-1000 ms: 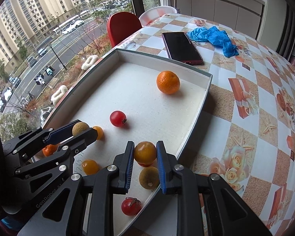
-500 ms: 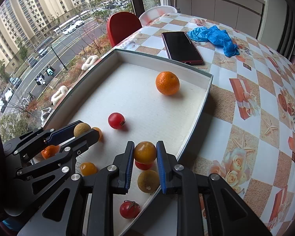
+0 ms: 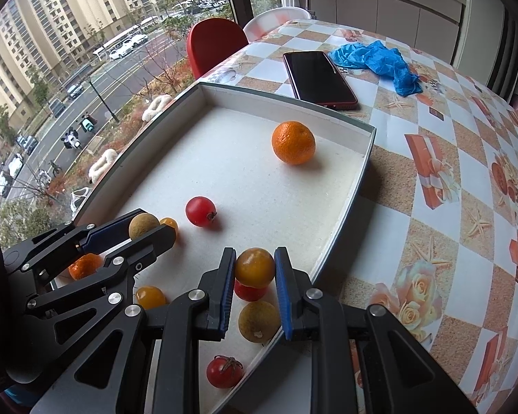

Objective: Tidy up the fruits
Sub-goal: 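Carry the kiwi and yellow tomato over the white tray with both tools, then open both tools to drop the kiwi and yellow tomato into the tray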

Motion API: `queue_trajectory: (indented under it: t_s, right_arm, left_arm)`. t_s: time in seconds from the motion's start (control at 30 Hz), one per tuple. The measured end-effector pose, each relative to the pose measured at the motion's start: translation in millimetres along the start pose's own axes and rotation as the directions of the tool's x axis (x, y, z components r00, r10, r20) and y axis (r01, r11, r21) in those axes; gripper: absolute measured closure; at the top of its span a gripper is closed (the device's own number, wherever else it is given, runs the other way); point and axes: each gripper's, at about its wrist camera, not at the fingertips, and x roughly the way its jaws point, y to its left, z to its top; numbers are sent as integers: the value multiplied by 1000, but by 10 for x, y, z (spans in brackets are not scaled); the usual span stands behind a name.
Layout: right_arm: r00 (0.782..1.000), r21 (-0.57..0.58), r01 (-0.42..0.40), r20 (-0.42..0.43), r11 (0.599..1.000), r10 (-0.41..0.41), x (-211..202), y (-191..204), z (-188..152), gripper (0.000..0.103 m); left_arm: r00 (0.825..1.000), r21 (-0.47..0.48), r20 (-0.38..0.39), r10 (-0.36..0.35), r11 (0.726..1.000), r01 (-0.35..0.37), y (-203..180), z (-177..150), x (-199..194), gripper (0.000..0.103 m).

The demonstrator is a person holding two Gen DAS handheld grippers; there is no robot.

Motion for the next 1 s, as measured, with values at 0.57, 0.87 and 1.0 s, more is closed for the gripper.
queue_trajectory:
  t_s: [0.57, 0.87, 1.0]
  right_arm:
    - [1000, -10, -2, -29, 1000, 1, 81, -10, 29, 73]
    - [1000, -19, 15, 7, 1000, -15, -70, -11, 47, 46]
    - [999, -25, 46, 27, 999, -45, -173, -13, 67, 28]
  left_arm:
    - [1000, 33, -28, 11, 999, -11, -38, 79, 114, 74]
    - [994, -27, -25, 108, 994, -109, 142, 51, 60, 27]
    - [997, -57, -24, 76, 995, -77, 209, 54, 5, 22]
